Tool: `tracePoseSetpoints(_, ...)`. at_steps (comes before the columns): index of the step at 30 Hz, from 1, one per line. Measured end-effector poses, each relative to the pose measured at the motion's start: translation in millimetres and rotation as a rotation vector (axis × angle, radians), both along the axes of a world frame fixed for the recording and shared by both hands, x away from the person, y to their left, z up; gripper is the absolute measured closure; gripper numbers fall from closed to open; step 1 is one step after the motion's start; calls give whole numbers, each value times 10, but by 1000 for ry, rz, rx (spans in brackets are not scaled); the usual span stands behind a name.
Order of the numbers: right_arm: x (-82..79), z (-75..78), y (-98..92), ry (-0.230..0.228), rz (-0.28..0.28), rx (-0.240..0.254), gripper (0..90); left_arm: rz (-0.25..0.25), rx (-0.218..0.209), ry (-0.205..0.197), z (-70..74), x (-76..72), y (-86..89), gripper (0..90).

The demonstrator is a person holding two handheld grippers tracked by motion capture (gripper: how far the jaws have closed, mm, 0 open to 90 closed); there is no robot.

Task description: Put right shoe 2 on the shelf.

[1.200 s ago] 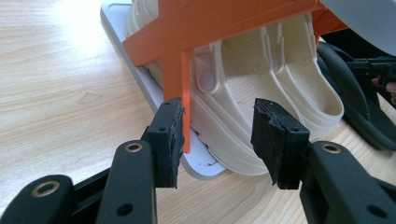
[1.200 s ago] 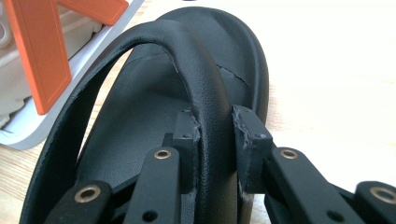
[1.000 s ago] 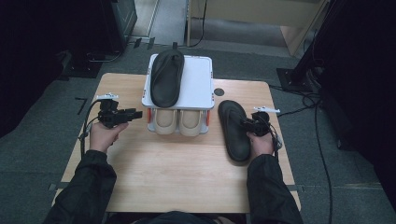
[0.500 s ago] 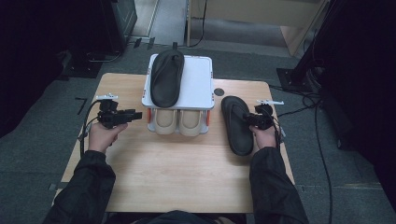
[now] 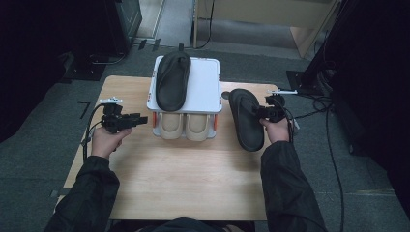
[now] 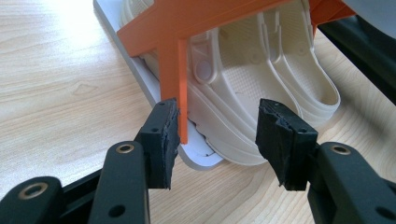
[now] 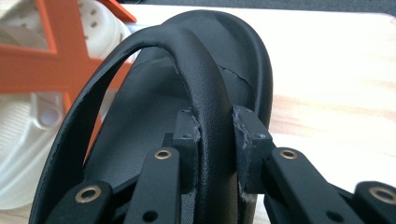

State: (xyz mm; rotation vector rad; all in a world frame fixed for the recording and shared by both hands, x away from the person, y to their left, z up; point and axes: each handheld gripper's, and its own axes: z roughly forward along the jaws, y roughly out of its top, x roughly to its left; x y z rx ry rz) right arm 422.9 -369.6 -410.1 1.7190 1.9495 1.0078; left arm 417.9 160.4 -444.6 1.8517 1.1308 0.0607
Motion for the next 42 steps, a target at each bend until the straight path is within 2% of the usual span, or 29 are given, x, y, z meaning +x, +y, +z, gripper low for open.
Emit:
tracePoseSetpoints(9,125,311,65,2,-8,17,733,-8,-2,-1,-4,-3,-6,478)
tracePoseSetpoints(17,240,651,137,-21,5,-1,733,-13,-1,-5,7,-6,-17,474)
tracePoseSetpoints(28,377,987,272,-33,5,-17,732,-18,8,-9,7,-11,-31,472)
tracePoseSetpoints(39,617,1196,654,-48,15,-60,732,-31,7,-7,7,-7,-30,465)
tracePoseSetpoints(42,686,1211,772,-43,28,-70,731,-42,27,-15,21,-12,-42,458)
